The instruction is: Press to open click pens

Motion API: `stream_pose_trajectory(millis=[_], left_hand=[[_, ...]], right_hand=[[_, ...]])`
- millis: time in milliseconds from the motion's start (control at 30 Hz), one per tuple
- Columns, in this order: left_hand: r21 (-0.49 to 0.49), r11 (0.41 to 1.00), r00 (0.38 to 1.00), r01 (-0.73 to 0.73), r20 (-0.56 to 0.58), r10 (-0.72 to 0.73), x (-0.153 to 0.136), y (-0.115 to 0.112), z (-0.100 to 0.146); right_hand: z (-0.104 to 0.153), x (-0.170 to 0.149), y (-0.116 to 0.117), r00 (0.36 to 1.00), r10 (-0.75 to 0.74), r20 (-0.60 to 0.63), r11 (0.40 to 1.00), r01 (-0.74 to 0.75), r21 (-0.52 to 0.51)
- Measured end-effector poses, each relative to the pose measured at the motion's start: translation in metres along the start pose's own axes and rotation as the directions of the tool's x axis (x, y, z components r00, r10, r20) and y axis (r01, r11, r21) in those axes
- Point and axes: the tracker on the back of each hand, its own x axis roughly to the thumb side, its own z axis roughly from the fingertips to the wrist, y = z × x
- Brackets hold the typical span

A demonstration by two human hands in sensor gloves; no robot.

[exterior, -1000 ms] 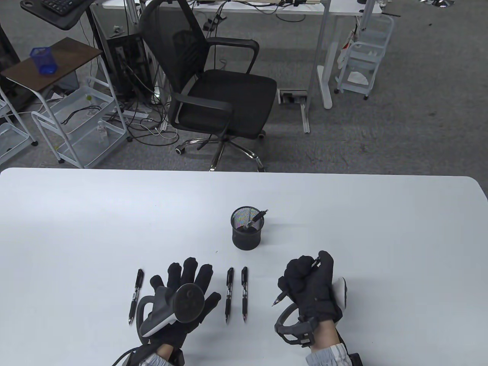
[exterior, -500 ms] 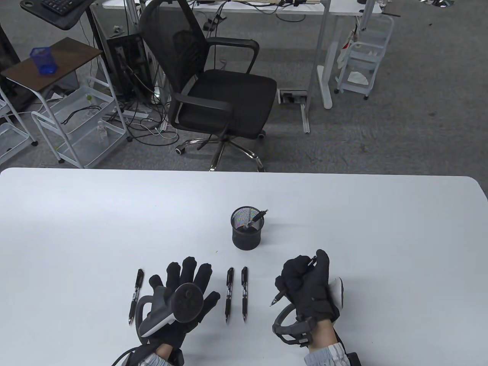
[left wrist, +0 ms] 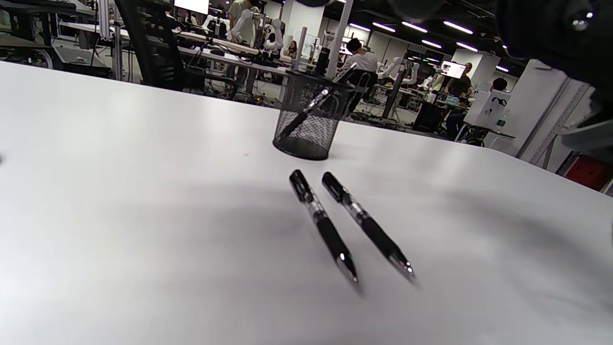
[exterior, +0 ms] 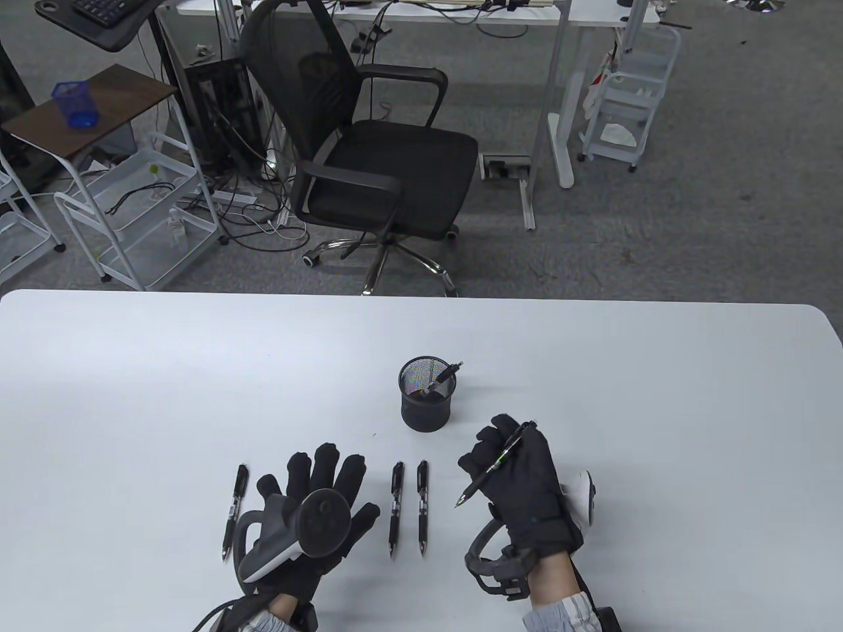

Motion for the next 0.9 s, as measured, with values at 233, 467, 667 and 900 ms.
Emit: stream_pose_trajectory(millis=[233, 467, 667, 900], left_hand=[[0.000, 1.000, 1.000, -0.001, 0.001, 0.001, 0.000, 0.000, 0.000], [0.000, 1.000, 1.000, -0.002, 0.002, 0.002, 0.001, 0.001, 0.001], [-0.003, 1.000, 1.000, 0.000, 0.003, 0.000, 0.001, 0.000, 0.001], [-0.006, 1.000, 1.000, -0.007, 0.010, 0.007, 0.002, 0.001, 0.001]], right_hand=[[0.001, 0.007, -0.003, 0.980, 0.197, -0.032, 0.977, -0.199, -0.078], [-0.002, 0.007, -0.004, 0.927, 0.354, -0.127, 0.935, -0.353, 0.033], [-0.006, 0.003, -0.009, 0.795, 0.569, -0.208, 0.818, -0.573, 0.050], [-0.009, -0.003, -0.013, 0.525, 0.805, -0.275, 0.554, -0.832, 0.032]])
